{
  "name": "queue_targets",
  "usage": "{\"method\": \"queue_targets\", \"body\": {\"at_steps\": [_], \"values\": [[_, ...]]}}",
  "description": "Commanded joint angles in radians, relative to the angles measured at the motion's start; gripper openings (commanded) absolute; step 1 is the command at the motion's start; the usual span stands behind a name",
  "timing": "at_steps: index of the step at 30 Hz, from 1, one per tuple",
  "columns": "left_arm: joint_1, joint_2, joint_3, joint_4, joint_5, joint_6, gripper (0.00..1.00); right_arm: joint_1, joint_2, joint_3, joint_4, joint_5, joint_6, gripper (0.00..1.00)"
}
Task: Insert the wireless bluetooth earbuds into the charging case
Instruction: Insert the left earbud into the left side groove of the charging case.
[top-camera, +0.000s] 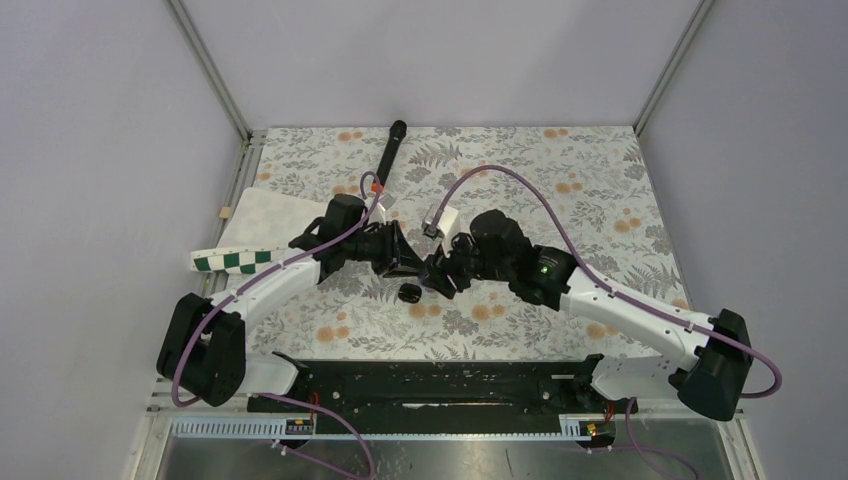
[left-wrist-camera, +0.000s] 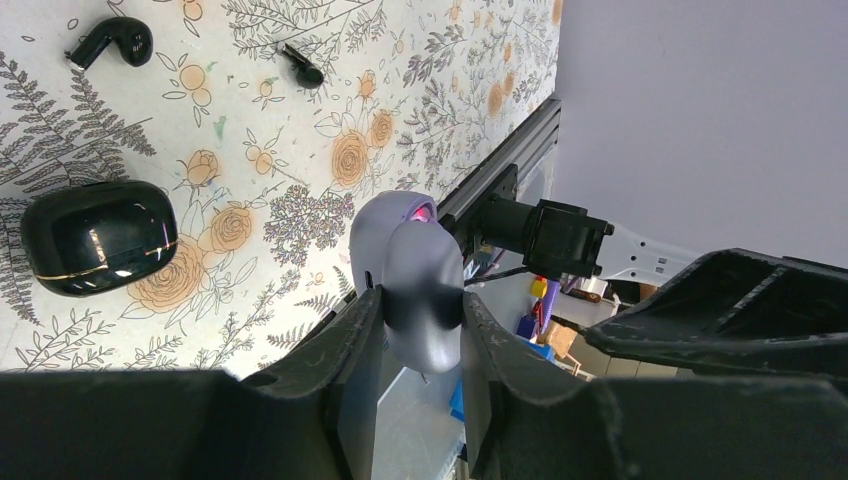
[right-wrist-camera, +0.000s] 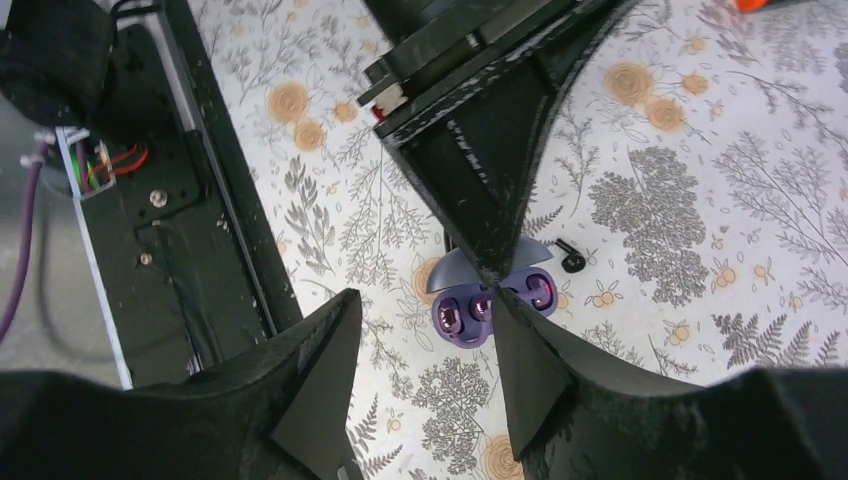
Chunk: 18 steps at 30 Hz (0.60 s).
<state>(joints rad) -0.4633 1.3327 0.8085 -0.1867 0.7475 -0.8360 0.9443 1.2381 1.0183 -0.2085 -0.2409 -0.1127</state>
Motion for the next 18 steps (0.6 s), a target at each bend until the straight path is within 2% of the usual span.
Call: {"method": "queue_targets", "body": {"at_steps": [1, 2, 3, 5, 8, 10, 13, 18], "values": [[0.005, -0.008, 0.004, 0.046, 0.022, -0.005, 0.0, 0.007, -0.058, -0.057, 0.095, 0.176, 0.196, 0.5], [0.005, -0.009, 0.006, 0.048, 0.021, -0.005, 0.0, 0.004, -0.079, -0.092, 0.113, 0.225, 0.261, 0.41], [0.006, -0.01, 0.007, 0.049, 0.022, -0.006, 0.0, -0.008, -0.101, -0.133, 0.145, 0.253, 0.311, 0.38], [0.006, -0.01, 0.012, 0.049, 0.021, -0.005, 0.0, -0.062, -0.14, -0.207, 0.195, 0.218, 0.508, 0.36], [0.006, -0.008, 0.017, 0.049, 0.02, -0.003, 0.0, -0.146, -0.189, -0.358, 0.39, 0.145, 0.775, 0.33], [0.007, -0.004, 0.021, 0.049, 0.02, -0.002, 0.0, -0.154, -0.212, -0.442, 0.497, 0.141, 0.893, 0.36], [0.007, -0.001, 0.026, 0.047, 0.021, -0.002, 0.0, -0.154, -0.2, -0.502, 0.569, 0.151, 0.987, 0.37], [0.007, -0.007, 0.024, 0.037, 0.016, 0.002, 0.0, -0.154, -0.177, -0.553, 0.665, 0.147, 1.049, 0.4]]}}
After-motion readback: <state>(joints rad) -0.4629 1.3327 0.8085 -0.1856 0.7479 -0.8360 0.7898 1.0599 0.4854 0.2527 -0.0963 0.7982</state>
